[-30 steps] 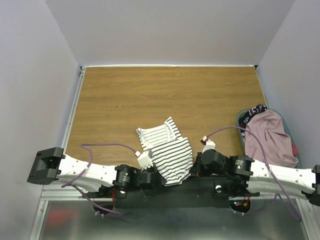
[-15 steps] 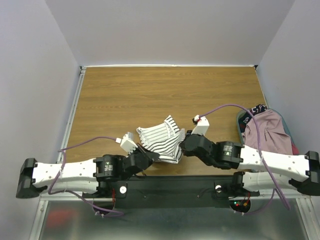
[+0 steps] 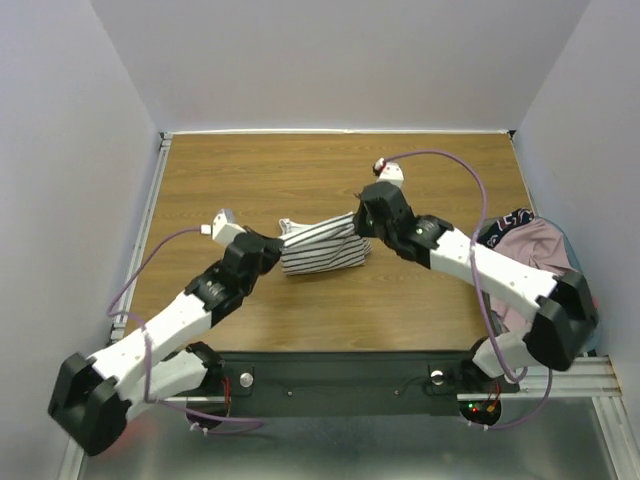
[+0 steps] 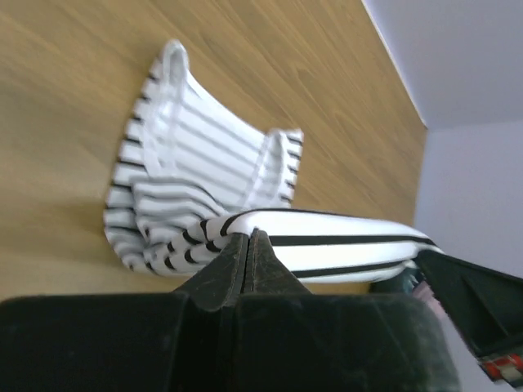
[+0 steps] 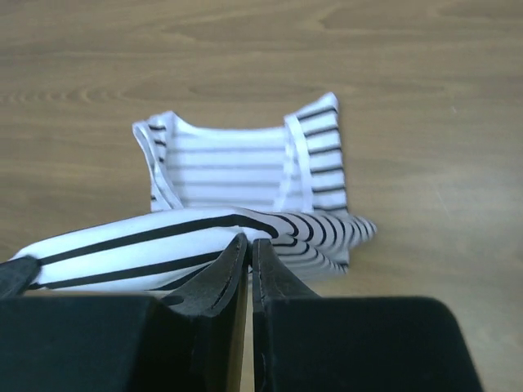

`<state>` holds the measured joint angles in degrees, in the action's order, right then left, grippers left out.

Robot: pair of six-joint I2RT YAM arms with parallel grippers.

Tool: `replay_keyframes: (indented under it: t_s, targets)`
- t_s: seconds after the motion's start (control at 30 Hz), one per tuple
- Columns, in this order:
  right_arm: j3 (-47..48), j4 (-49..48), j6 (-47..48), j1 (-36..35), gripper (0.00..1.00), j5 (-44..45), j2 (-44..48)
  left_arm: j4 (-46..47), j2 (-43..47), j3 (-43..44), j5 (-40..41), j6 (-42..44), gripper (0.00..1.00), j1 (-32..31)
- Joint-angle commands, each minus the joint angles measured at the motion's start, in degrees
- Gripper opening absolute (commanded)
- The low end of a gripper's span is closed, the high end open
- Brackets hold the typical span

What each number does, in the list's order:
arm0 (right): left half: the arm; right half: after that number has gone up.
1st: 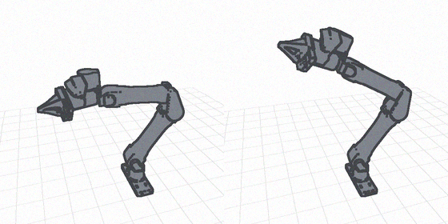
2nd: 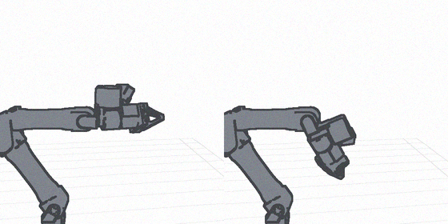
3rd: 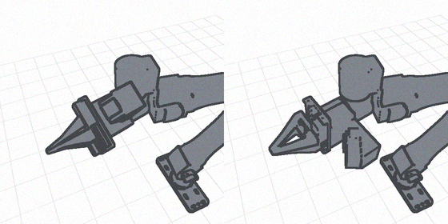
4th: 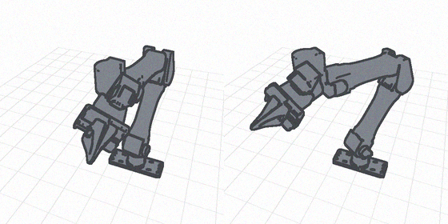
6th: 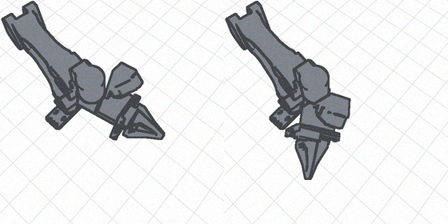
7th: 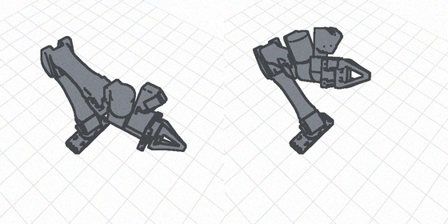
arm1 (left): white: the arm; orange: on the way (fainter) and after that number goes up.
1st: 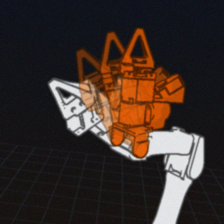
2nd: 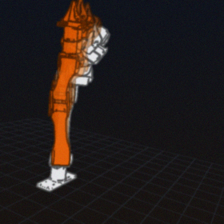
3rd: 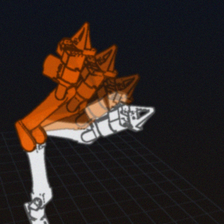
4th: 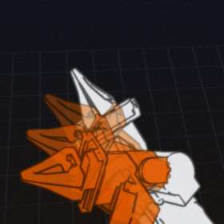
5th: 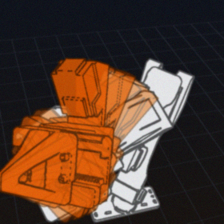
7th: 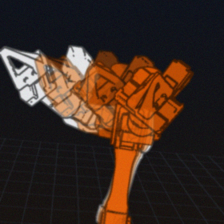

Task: Fold and stack the tank tops
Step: Fold the tank top

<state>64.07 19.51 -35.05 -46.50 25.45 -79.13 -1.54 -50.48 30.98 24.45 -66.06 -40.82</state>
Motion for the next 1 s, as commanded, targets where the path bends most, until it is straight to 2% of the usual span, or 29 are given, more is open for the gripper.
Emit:
replay_keyframes:
  t_s: [0.0, 0.03, 0.13, 0.17, 0.23, 0.33, 0.43, 0.57, 0.87, 0.97]
  targets:
    - [9.8, -8.87, 7.0, 7.9, 0.09, -10.49, -12.04, 16.26, -11.54, 5.21, -12.65, 13.58, 0.0, 11.96]
    - [11.93, -9.39, 7.36, 10.96, 0.07, -13.9, -15.14, 17.09, -19.4, 9.75, -15.02, 14.55, 0.0, 16.34]
    - [22.3, -9.4, 7.63, 16.26, 0.04, -20.78, -28.33, 21.4, -31.66, 19.36, -18.46, 18.07, 0.0, 20.67]
    - [24.76, -9.4, 7.45, 17.14, 0.03, -22.19, -31.92, 22.71, -39.18, 21.38, -21.34, 18.51, 0.0, 22.52]
    - [31.07, -9.31, 7.36, 18.98, 0.03, -24.47, -39.99, 23.95, -49.3, 27.95, -24.08, 18.95, 0.0, 23.68]
    - [35.4, -9.31, 7.1, 19.87, 0.01, -27.1, -46.35, 23.43, -57.42, 33.6, -26.73, 19.22, 0.0, 24.03]
    - [35.34, -9.31, 6.66, 19.87, 0.01, -28.09, -48.13, 24.56, -59.38, 32.92, -26.82, 18.08, 0.0, 24.03]
    - [30.42, -10.36, 5.52, 19.87, 0.0, -27.3, -47.35, 26.85, -58.51, 28.53, -26.65, 15.09, 0.0, 23.94]
    - [8.1, -16.78, 2.88, 19.43, 0.0, -24.41, -34.26, 31.59, -49.99, 12.45, -24.89, 5.78, 0.0, 20.69]
    - [2.74, -17.92, 1.83, 19.08, 0.01, -24.05, -29.43, 32.92, -45.87, 8.14, -21.64, 3.75, 0.0, 19.55]
